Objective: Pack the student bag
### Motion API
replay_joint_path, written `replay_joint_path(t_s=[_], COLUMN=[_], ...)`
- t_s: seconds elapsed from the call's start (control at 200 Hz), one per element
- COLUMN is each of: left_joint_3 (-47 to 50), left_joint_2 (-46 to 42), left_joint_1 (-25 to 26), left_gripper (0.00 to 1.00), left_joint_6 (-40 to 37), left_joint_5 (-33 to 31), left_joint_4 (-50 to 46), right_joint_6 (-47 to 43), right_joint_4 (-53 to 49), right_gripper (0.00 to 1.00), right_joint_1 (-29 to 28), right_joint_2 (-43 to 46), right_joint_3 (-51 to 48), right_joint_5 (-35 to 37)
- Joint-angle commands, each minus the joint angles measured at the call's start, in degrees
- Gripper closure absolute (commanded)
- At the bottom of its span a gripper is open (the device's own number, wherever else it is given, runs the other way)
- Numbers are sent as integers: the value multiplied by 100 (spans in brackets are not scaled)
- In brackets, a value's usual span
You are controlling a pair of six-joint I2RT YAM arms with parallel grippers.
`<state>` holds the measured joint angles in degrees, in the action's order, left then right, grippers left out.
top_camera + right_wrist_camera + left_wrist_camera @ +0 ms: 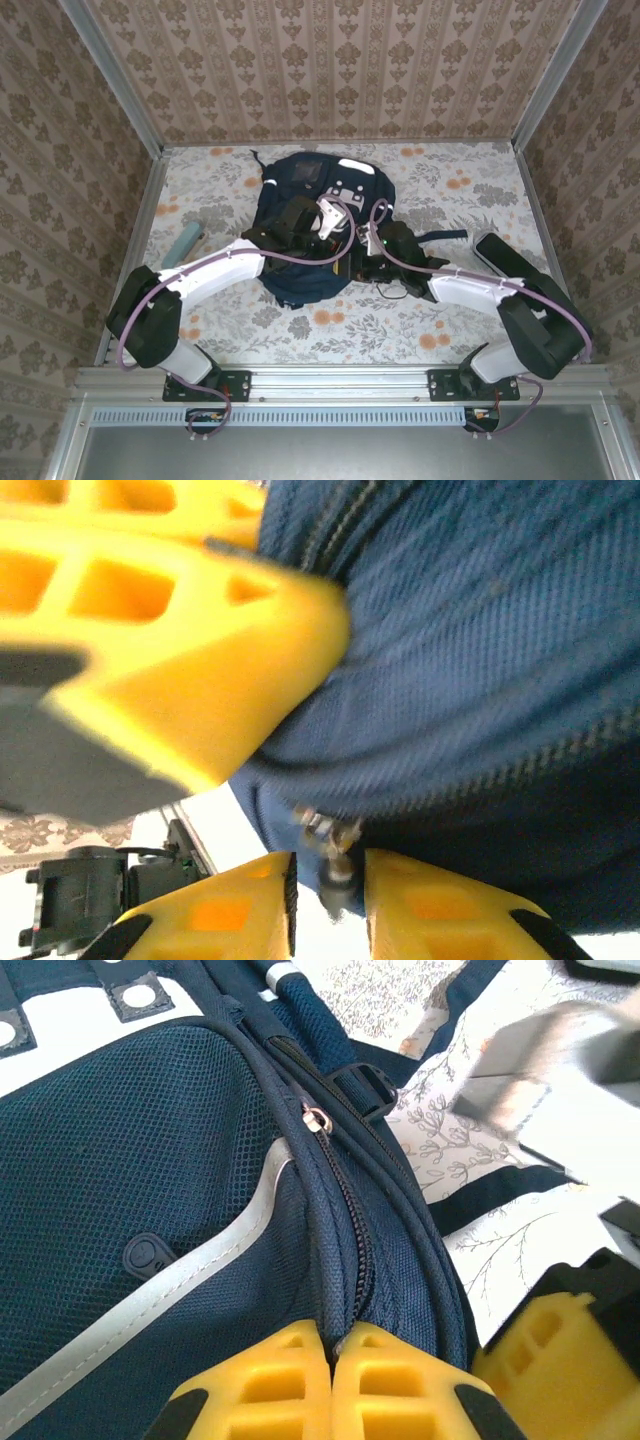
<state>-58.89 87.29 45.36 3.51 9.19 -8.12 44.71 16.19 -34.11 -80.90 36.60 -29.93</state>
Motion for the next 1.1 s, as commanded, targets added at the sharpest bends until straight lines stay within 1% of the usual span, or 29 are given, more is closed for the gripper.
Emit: replay_joint_path(t_s=[0.0, 0.09, 0.165, 0.27, 0.365, 0.51, 0.65, 0.775, 1.095], left_joint_3=[107, 231, 284, 313, 308, 313, 349, 381, 394], left_joint_2=[-215, -320, -368, -405, -423, -451, -490, -520, -564], left_joint_1=[-165, -234, -265, -289, -289, -287, -285, -289, -303], left_gripper=[100, 100, 100, 100, 100, 100, 100, 100, 100], left_joint_6=[267, 264, 271, 271, 251, 247, 271, 267, 358], left_joint_5=[104, 203, 242, 302, 397, 478, 544, 585, 549], left_joint_4=[727, 758, 776, 795, 809, 812, 838, 854, 817], right_joint_6=[-51, 64, 343, 926, 1451, 1985, 2232, 2393, 2726], right_joint_4=[-501, -869, -1127, -1251, -1093, -691, -357, 16, 411], right_gripper=[63, 50, 40, 36, 35, 36, 37, 43, 45], right_joint_1=[123, 433, 697, 976, 1072, 1081, 1081, 1081, 1063], right_joint_2=[753, 1189, 1501, 1665, 1545, 1134, 616, 276, -419], right_joint_3=[-188, -337, -396, -392, -265, 77, 402, 549, 788], right_joint_5=[101, 275, 523, 796, 866, 743, 559, 446, 213])
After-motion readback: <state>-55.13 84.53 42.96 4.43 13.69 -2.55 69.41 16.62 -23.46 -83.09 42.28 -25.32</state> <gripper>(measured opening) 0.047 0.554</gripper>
